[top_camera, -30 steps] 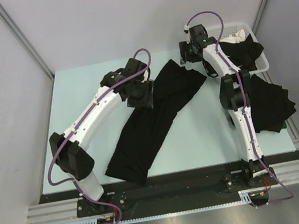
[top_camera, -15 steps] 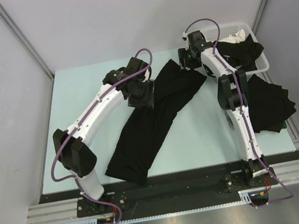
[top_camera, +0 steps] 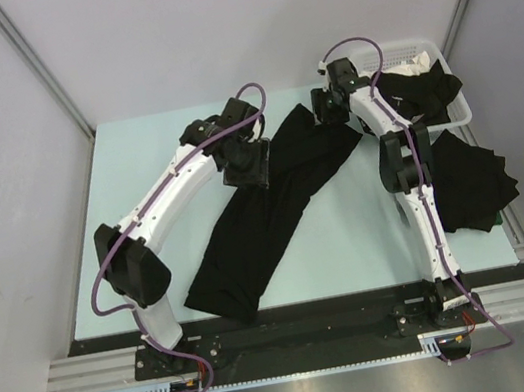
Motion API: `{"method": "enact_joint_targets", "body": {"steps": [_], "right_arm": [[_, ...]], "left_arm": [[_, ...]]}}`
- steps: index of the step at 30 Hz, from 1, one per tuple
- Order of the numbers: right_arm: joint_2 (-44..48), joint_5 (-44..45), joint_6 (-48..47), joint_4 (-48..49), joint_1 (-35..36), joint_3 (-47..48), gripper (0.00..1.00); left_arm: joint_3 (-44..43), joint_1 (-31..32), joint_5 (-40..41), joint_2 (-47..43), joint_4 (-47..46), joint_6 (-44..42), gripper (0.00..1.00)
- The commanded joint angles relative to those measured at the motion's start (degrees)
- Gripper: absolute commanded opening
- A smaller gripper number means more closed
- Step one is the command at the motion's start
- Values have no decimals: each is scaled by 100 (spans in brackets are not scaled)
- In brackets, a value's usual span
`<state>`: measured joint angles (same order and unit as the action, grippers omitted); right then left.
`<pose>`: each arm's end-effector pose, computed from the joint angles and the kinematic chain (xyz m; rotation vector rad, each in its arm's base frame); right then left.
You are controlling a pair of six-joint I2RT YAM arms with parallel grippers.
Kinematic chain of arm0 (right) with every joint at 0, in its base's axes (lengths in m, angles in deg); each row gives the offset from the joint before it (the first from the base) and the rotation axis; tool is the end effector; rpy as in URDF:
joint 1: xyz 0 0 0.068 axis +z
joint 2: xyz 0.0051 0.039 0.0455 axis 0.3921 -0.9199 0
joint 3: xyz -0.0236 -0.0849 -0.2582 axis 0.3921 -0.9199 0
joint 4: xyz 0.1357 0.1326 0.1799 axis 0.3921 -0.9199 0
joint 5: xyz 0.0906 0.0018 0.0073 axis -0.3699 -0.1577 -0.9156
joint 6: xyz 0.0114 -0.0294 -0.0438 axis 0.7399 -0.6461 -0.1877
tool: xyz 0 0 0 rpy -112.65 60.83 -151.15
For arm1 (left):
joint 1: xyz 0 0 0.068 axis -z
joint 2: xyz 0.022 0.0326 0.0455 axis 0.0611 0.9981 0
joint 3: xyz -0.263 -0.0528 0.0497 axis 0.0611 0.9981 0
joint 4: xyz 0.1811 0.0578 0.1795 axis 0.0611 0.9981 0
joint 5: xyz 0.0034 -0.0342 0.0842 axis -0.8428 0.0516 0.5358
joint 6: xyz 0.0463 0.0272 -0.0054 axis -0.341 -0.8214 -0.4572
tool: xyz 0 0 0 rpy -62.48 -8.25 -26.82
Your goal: Fold and stack the t-shirts
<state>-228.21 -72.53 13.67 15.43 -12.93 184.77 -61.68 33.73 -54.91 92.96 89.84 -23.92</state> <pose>0.5588 0.1066 0.1679 -0.1326 2.4836 0.3558 0.3006 -0.2267 0.3331 0.3366 2.6873 -0.2698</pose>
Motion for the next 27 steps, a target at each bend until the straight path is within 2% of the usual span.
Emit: {"method": "enact_joint_targets", "body": {"steps": [1,4,7,8,10,18,27], "right_arm": [[-120,7,45,20,66,193,58],[-164,68,45,2,75,193,51],[-208,129,71,-33,92,184,35],[-217,147,71,-33,92,193,15],[-234,217,89,-33,110,193,2],[-568,7,343,441,303,579,0],[-744,-468,1212,2136,470,869,0]], "left_arm": [[-475,-67,-90,8,83,-27,59],[-564,-102,-81,34,92,-35,59],[-520,-129,-134,52,92,-35,60],[-485,-137,-143,52,92,-35,59],[-450,-137,-143,25,83,-35,60],[-37,-137,-160,-177,110,-18,60],[297,-137,-169,-405,215,17,59]]}}
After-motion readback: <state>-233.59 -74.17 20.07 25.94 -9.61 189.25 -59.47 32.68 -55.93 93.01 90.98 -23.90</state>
